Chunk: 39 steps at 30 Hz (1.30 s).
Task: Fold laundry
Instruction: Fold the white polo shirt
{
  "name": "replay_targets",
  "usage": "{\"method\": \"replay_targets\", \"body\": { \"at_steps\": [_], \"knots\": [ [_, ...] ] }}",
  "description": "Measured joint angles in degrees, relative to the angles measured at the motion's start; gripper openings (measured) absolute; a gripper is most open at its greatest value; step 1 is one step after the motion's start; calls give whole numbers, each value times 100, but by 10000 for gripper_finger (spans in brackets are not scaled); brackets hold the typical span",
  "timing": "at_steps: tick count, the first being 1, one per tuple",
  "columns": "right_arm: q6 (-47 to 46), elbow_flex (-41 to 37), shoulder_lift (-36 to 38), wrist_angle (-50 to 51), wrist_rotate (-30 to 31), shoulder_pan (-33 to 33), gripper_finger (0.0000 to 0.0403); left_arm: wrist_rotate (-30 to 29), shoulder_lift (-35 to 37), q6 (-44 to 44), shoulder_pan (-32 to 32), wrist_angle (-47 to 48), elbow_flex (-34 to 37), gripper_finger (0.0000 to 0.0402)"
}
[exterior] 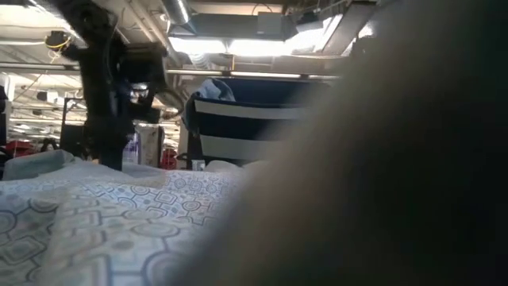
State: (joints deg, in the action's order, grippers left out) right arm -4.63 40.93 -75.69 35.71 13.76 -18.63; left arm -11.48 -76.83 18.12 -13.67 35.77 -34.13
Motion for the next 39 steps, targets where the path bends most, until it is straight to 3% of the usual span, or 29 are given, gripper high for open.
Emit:
{"method": "replay_targets", "body": {
  "at_steps": [4, 9, 12, 20, 24, 29, 36, 39],
  "knots": [
    [-185, 839, 98, 1061, -1136, 28, 143, 56, 178, -624, 0, 119, -676, 70],
    [-1351, 1230, 379, 1848, -2439, 41, 144, 52, 373, -1096, -1, 30, -1250, 70],
    [-2150, 1098, 625, 2078, -2584, 199, 162, 113, 384, -1169, -75, -78, -1329, 70],
    [-4018, 239, 1229, 2322, -2297, 678, 248, 658, 384, -1269, -404, -571, -1286, 70],
    [-4175, -177, 1375, 2232, -2219, 872, 261, 695, 384, -1275, -505, -706, -1286, 70],
    [-3815, -363, 1373, 1582, -2230, 1055, 261, 787, 289, -1268, -503, -724, -1286, 70],
    [-2913, -346, 1289, -1153, -2176, 1051, 262, 1242, 54, -717, -171, -705, -1286, 70],
    [-2177, -344, 1054, -1880, -2081, 1035, 262, 1412, 28, -171, 207, -680, -1286, 70]
  ]
}}
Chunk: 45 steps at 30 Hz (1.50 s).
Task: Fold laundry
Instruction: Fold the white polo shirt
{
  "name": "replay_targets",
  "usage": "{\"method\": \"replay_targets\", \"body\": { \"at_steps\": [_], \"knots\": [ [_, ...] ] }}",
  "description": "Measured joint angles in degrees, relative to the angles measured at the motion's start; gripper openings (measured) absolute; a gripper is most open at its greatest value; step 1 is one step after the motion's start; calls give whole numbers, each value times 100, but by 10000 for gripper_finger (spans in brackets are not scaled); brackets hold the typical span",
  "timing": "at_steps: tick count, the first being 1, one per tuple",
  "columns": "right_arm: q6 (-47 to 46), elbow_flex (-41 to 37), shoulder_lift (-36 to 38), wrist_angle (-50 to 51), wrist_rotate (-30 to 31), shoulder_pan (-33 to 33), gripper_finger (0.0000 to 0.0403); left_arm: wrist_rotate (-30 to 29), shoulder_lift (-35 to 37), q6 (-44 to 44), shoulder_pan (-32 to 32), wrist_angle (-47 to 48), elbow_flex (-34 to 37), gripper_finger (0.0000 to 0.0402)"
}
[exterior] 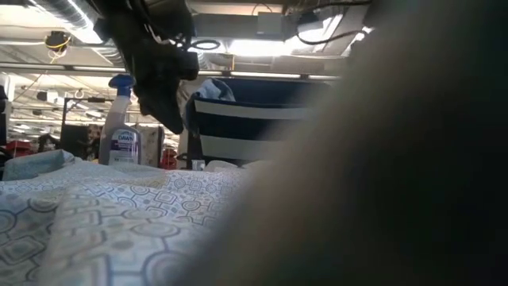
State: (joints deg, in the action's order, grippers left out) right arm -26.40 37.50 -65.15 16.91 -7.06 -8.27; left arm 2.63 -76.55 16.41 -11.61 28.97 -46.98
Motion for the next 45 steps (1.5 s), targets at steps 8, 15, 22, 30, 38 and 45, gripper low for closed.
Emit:
{"method": "replay_targets", "body": {
  "at_steps": [8, 15, 22, 30, 38, 45],
  "knots": [
    [2096, -3, -1139, -667, -69, 0, 262, -97, 2, 2667, 1587, 191, 0, 70],
    [3125, -9, -1820, -1575, -7, 0, 262, -644, -153, 5243, 3150, 188, -1, 70],
    [3201, -4, -2393, -1793, 2, 0, 262, -905, -946, 6102, 4046, 211, 0, 70],
    [2471, 33, -2559, -696, 172, 154, 262, -1247, -1611, 4652, 3791, 2176, -28, 70],
    [678, 25, -2567, -549, 753, 1167, 262, -3146, -1540, 1524, 2585, 3280, 84, 70],
    [-589, 72, -2592, -1240, 731, 1865, 262, -3369, -1519, -785, 1665, 2627, 322, 70]
  ]
}}
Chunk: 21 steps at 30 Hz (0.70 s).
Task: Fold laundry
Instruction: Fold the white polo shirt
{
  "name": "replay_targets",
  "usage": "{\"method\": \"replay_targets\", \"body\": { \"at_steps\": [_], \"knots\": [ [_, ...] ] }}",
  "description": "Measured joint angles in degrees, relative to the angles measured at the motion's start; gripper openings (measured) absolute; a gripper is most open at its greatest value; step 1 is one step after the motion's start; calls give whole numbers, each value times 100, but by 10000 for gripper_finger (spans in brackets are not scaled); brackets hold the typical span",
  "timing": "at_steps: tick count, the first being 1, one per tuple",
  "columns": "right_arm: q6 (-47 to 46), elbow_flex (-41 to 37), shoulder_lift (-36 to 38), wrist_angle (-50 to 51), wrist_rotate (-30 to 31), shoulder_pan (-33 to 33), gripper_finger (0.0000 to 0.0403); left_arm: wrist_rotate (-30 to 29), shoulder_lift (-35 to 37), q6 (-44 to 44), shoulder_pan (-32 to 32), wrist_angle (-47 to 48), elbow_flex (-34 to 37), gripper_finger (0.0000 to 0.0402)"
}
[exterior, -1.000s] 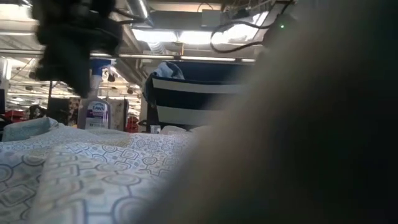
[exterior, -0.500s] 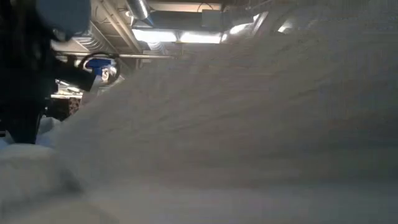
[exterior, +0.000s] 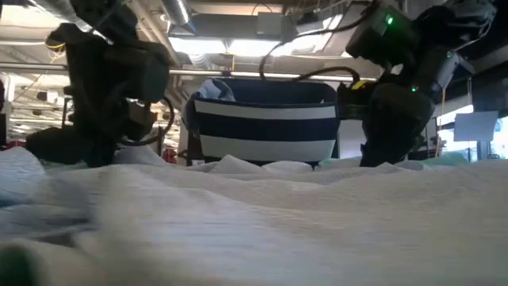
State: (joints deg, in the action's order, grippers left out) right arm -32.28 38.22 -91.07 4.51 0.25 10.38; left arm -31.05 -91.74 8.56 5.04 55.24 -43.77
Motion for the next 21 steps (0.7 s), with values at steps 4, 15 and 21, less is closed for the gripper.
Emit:
{"method": "replay_targets", "body": {
  "at_steps": [4, 15, 21],
  "knots": [
    [307, 314, -20, 328, 12, 127, 262, -35, 363, 102, -58, 547, -359, 70],
    [3058, 1460, 372, 1862, -2, -811, 262, 1844, 1747, 4173, 1477, -2193, -1279, 70],
    [3555, 1262, 236, 1165, 15, -1463, 262, 1248, 660, 5453, 2442, -3476, -1245, 70]
  ]
}}
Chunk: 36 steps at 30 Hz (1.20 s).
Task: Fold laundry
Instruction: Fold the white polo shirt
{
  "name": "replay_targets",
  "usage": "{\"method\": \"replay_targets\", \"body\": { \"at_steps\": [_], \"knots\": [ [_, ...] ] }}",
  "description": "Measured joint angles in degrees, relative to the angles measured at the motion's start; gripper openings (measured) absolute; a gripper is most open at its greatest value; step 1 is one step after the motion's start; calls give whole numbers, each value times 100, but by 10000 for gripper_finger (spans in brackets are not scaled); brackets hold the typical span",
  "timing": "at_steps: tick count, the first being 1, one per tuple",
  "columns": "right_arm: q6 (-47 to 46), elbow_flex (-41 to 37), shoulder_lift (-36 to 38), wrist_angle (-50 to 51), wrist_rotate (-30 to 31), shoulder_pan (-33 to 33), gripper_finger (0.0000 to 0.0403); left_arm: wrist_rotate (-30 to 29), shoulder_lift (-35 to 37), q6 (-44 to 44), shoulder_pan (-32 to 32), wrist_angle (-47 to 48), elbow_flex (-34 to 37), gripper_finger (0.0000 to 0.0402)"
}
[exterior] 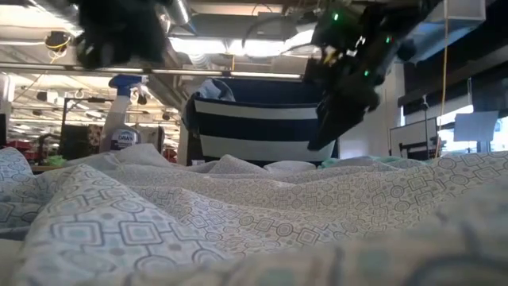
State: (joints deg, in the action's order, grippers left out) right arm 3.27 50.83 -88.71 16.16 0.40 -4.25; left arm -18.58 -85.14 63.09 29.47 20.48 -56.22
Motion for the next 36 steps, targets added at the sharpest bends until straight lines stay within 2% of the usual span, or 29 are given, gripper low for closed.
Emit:
{"method": "replay_targets", "body": {
  "at_steps": [7, 10, 12, 17, 24, 29, 30, 32, 36],
  "knots": [
    [2, -238, -427, -364, 2, -335, 262, 661, -1542, 1233, 598, -432, -7, 70],
    [20, -320, -602, -293, 0, -332, 262, 1397, -1855, 1443, 766, -436, -1, 70],
    [28, -368, -680, -189, -2, -328, 262, 2082, -1876, 1449, 929, -418, -23, 70],
    [81, -438, -695, 15, -101, -330, 262, 3293, -1701, 1307, 1372, 76, -10, 70],
    [182, -433, -686, 327, 152, -323, 262, 4364, -1308, 1483, 1959, 1388, -10, 70],
    [173, -257, -695, 566, 318, -323, 262, 5015, -1297, 1772, 2199, 1574, -35, 70],
    [177, -161, -693, 699, 352, -323, 262, 4952, -1252, 1828, 2186, 1593, -91, 70],
    [185, 76, -669, 936, 416, -328, 262, 4396, -1065, 1927, 2070, 1594, -328, 70],
    [190, 582, -498, 818, 387, -332, 262, 2356, -655, 2121, 1885, 1549, -821, 70]
  ]
}}
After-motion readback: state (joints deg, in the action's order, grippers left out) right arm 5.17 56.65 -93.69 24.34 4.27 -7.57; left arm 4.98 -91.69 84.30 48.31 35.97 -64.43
